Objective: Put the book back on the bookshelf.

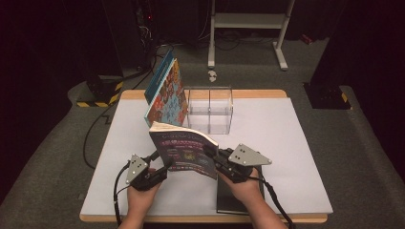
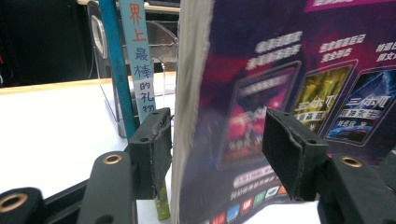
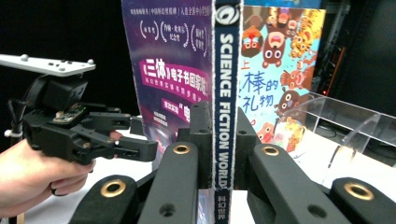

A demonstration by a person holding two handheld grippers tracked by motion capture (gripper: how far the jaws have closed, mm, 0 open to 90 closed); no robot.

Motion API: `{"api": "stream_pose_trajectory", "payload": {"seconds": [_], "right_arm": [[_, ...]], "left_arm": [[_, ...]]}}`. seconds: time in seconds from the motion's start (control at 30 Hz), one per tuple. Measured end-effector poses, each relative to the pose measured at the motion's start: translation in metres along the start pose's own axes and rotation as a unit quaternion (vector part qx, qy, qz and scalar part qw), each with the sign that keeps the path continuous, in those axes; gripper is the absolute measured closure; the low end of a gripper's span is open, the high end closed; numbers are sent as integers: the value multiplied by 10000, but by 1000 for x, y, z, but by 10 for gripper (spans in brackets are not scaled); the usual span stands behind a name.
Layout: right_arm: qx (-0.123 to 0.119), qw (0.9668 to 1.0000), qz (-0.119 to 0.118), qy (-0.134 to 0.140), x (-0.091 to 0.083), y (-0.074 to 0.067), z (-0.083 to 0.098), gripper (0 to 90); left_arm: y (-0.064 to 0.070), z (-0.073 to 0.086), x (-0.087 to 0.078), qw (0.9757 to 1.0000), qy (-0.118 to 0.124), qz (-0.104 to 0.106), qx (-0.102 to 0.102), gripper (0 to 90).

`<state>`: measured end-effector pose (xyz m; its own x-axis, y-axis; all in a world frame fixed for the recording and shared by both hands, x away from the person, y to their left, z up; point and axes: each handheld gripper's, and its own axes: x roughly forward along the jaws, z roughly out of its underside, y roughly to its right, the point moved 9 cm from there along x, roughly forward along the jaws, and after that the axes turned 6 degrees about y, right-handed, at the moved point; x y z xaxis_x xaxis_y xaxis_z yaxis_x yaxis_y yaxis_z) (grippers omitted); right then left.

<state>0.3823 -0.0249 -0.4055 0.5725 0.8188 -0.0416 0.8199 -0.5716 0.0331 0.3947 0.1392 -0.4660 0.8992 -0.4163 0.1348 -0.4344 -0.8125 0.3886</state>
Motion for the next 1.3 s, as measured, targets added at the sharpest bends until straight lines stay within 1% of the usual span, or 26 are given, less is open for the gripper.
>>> {"api": "stream_pose_trajectory", "payload": {"seconds": [0.07,0.17,0.27,0.37,0.43,0.53,0.8,0.93,0.97,1.03,1.17,1.3], "right_arm": [[126,9999,25,23,-1,2,0,835],[180,9996,177,91,-2,4,-2,835],[308,9986,387,161,-3,9,-4,835],[334,9975,582,217,-3,14,-6,835],[364,9964,722,244,-2,18,-7,835],[363,9947,920,284,1,23,-8,835],[407,9879,1459,337,5,36,-12,835],[401,9861,1576,327,6,38,-11,834],[401,9862,1576,311,6,38,-10,834],[383,9860,1600,282,7,37,-8,833],[357,9867,1572,185,9,34,0,831],[377,9874,1520,222,7,32,2,822]], "left_arm": [[-1,-1,0,10000,1,-9,7,418],[-2,-1,-1,10000,3,-28,6,415],[-3,-1,-1,10000,-1,-33,-16,415],[-4,-1,-1,10000,-25,-36,20,415],[-5,-1,0,10000,-10,-47,-22,416],[-6,-1,-1,10000,-9,-55,-29,416],[-8,0,0,10000,-58,-65,-36,414],[-8,2,0,9999,-104,-50,-24,412],[-6,3,1,9999,-113,-45,-61,412],[-5,4,1,9999,-125,-29,-55,412],[-4,4,1,9999,-150,11,-17,410],[0,5,1,9999,-147,46,-55,399]]}}
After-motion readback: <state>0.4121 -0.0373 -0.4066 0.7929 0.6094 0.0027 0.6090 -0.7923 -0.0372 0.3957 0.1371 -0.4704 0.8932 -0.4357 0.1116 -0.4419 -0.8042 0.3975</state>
